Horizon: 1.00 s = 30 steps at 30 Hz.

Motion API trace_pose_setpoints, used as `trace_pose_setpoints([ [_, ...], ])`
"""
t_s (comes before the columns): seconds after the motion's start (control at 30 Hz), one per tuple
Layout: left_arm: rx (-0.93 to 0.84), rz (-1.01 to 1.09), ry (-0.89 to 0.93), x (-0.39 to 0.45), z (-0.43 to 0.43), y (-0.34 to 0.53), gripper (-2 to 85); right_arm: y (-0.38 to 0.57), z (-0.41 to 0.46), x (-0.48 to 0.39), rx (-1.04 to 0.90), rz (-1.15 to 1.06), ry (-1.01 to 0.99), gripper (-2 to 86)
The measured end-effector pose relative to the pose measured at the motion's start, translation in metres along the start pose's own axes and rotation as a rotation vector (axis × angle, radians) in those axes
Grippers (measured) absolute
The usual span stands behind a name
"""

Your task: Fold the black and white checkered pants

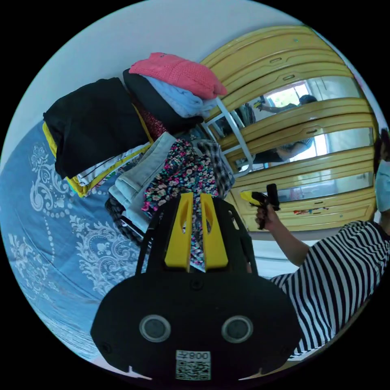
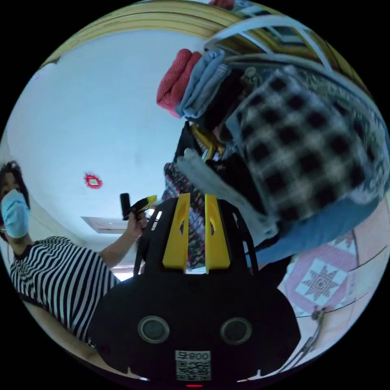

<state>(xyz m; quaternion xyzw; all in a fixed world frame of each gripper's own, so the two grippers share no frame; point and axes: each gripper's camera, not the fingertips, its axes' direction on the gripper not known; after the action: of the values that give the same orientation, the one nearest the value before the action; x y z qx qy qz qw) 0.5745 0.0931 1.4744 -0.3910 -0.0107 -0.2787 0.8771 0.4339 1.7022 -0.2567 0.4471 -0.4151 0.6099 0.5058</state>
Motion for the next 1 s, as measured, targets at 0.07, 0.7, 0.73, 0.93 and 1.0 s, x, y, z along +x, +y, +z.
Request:
trace_pose_setpoints([
  [0.07,0.025,-0.039,0.051,0.001,-0.002,0.005,2.7,-0.04,0.012,-0.009,-0.033,-0.031,0.103,7.7],
  [0.7,0.042,-0.168,0.2,0.003,-0.035,0.078,1.2,-0.133,0.106,-0.091,-0.162,0.0,0.467,3.4],
  [0.73,0.056,-0.167,0.217,0.004,-0.042,0.083,1.0,-0.127,0.091,-0.099,-0.12,0.001,0.419,3.1],
  [0.93,0.118,-0.145,0.34,0.011,-0.074,0.111,0.3,-0.085,0.016,-0.163,0.087,-0.08,0.214,2.3],
  [1.0,0.13,-0.13,0.381,0.015,-0.084,0.12,0.3,-0.074,-0.003,-0.19,0.162,-0.134,0.119,2.2],
])
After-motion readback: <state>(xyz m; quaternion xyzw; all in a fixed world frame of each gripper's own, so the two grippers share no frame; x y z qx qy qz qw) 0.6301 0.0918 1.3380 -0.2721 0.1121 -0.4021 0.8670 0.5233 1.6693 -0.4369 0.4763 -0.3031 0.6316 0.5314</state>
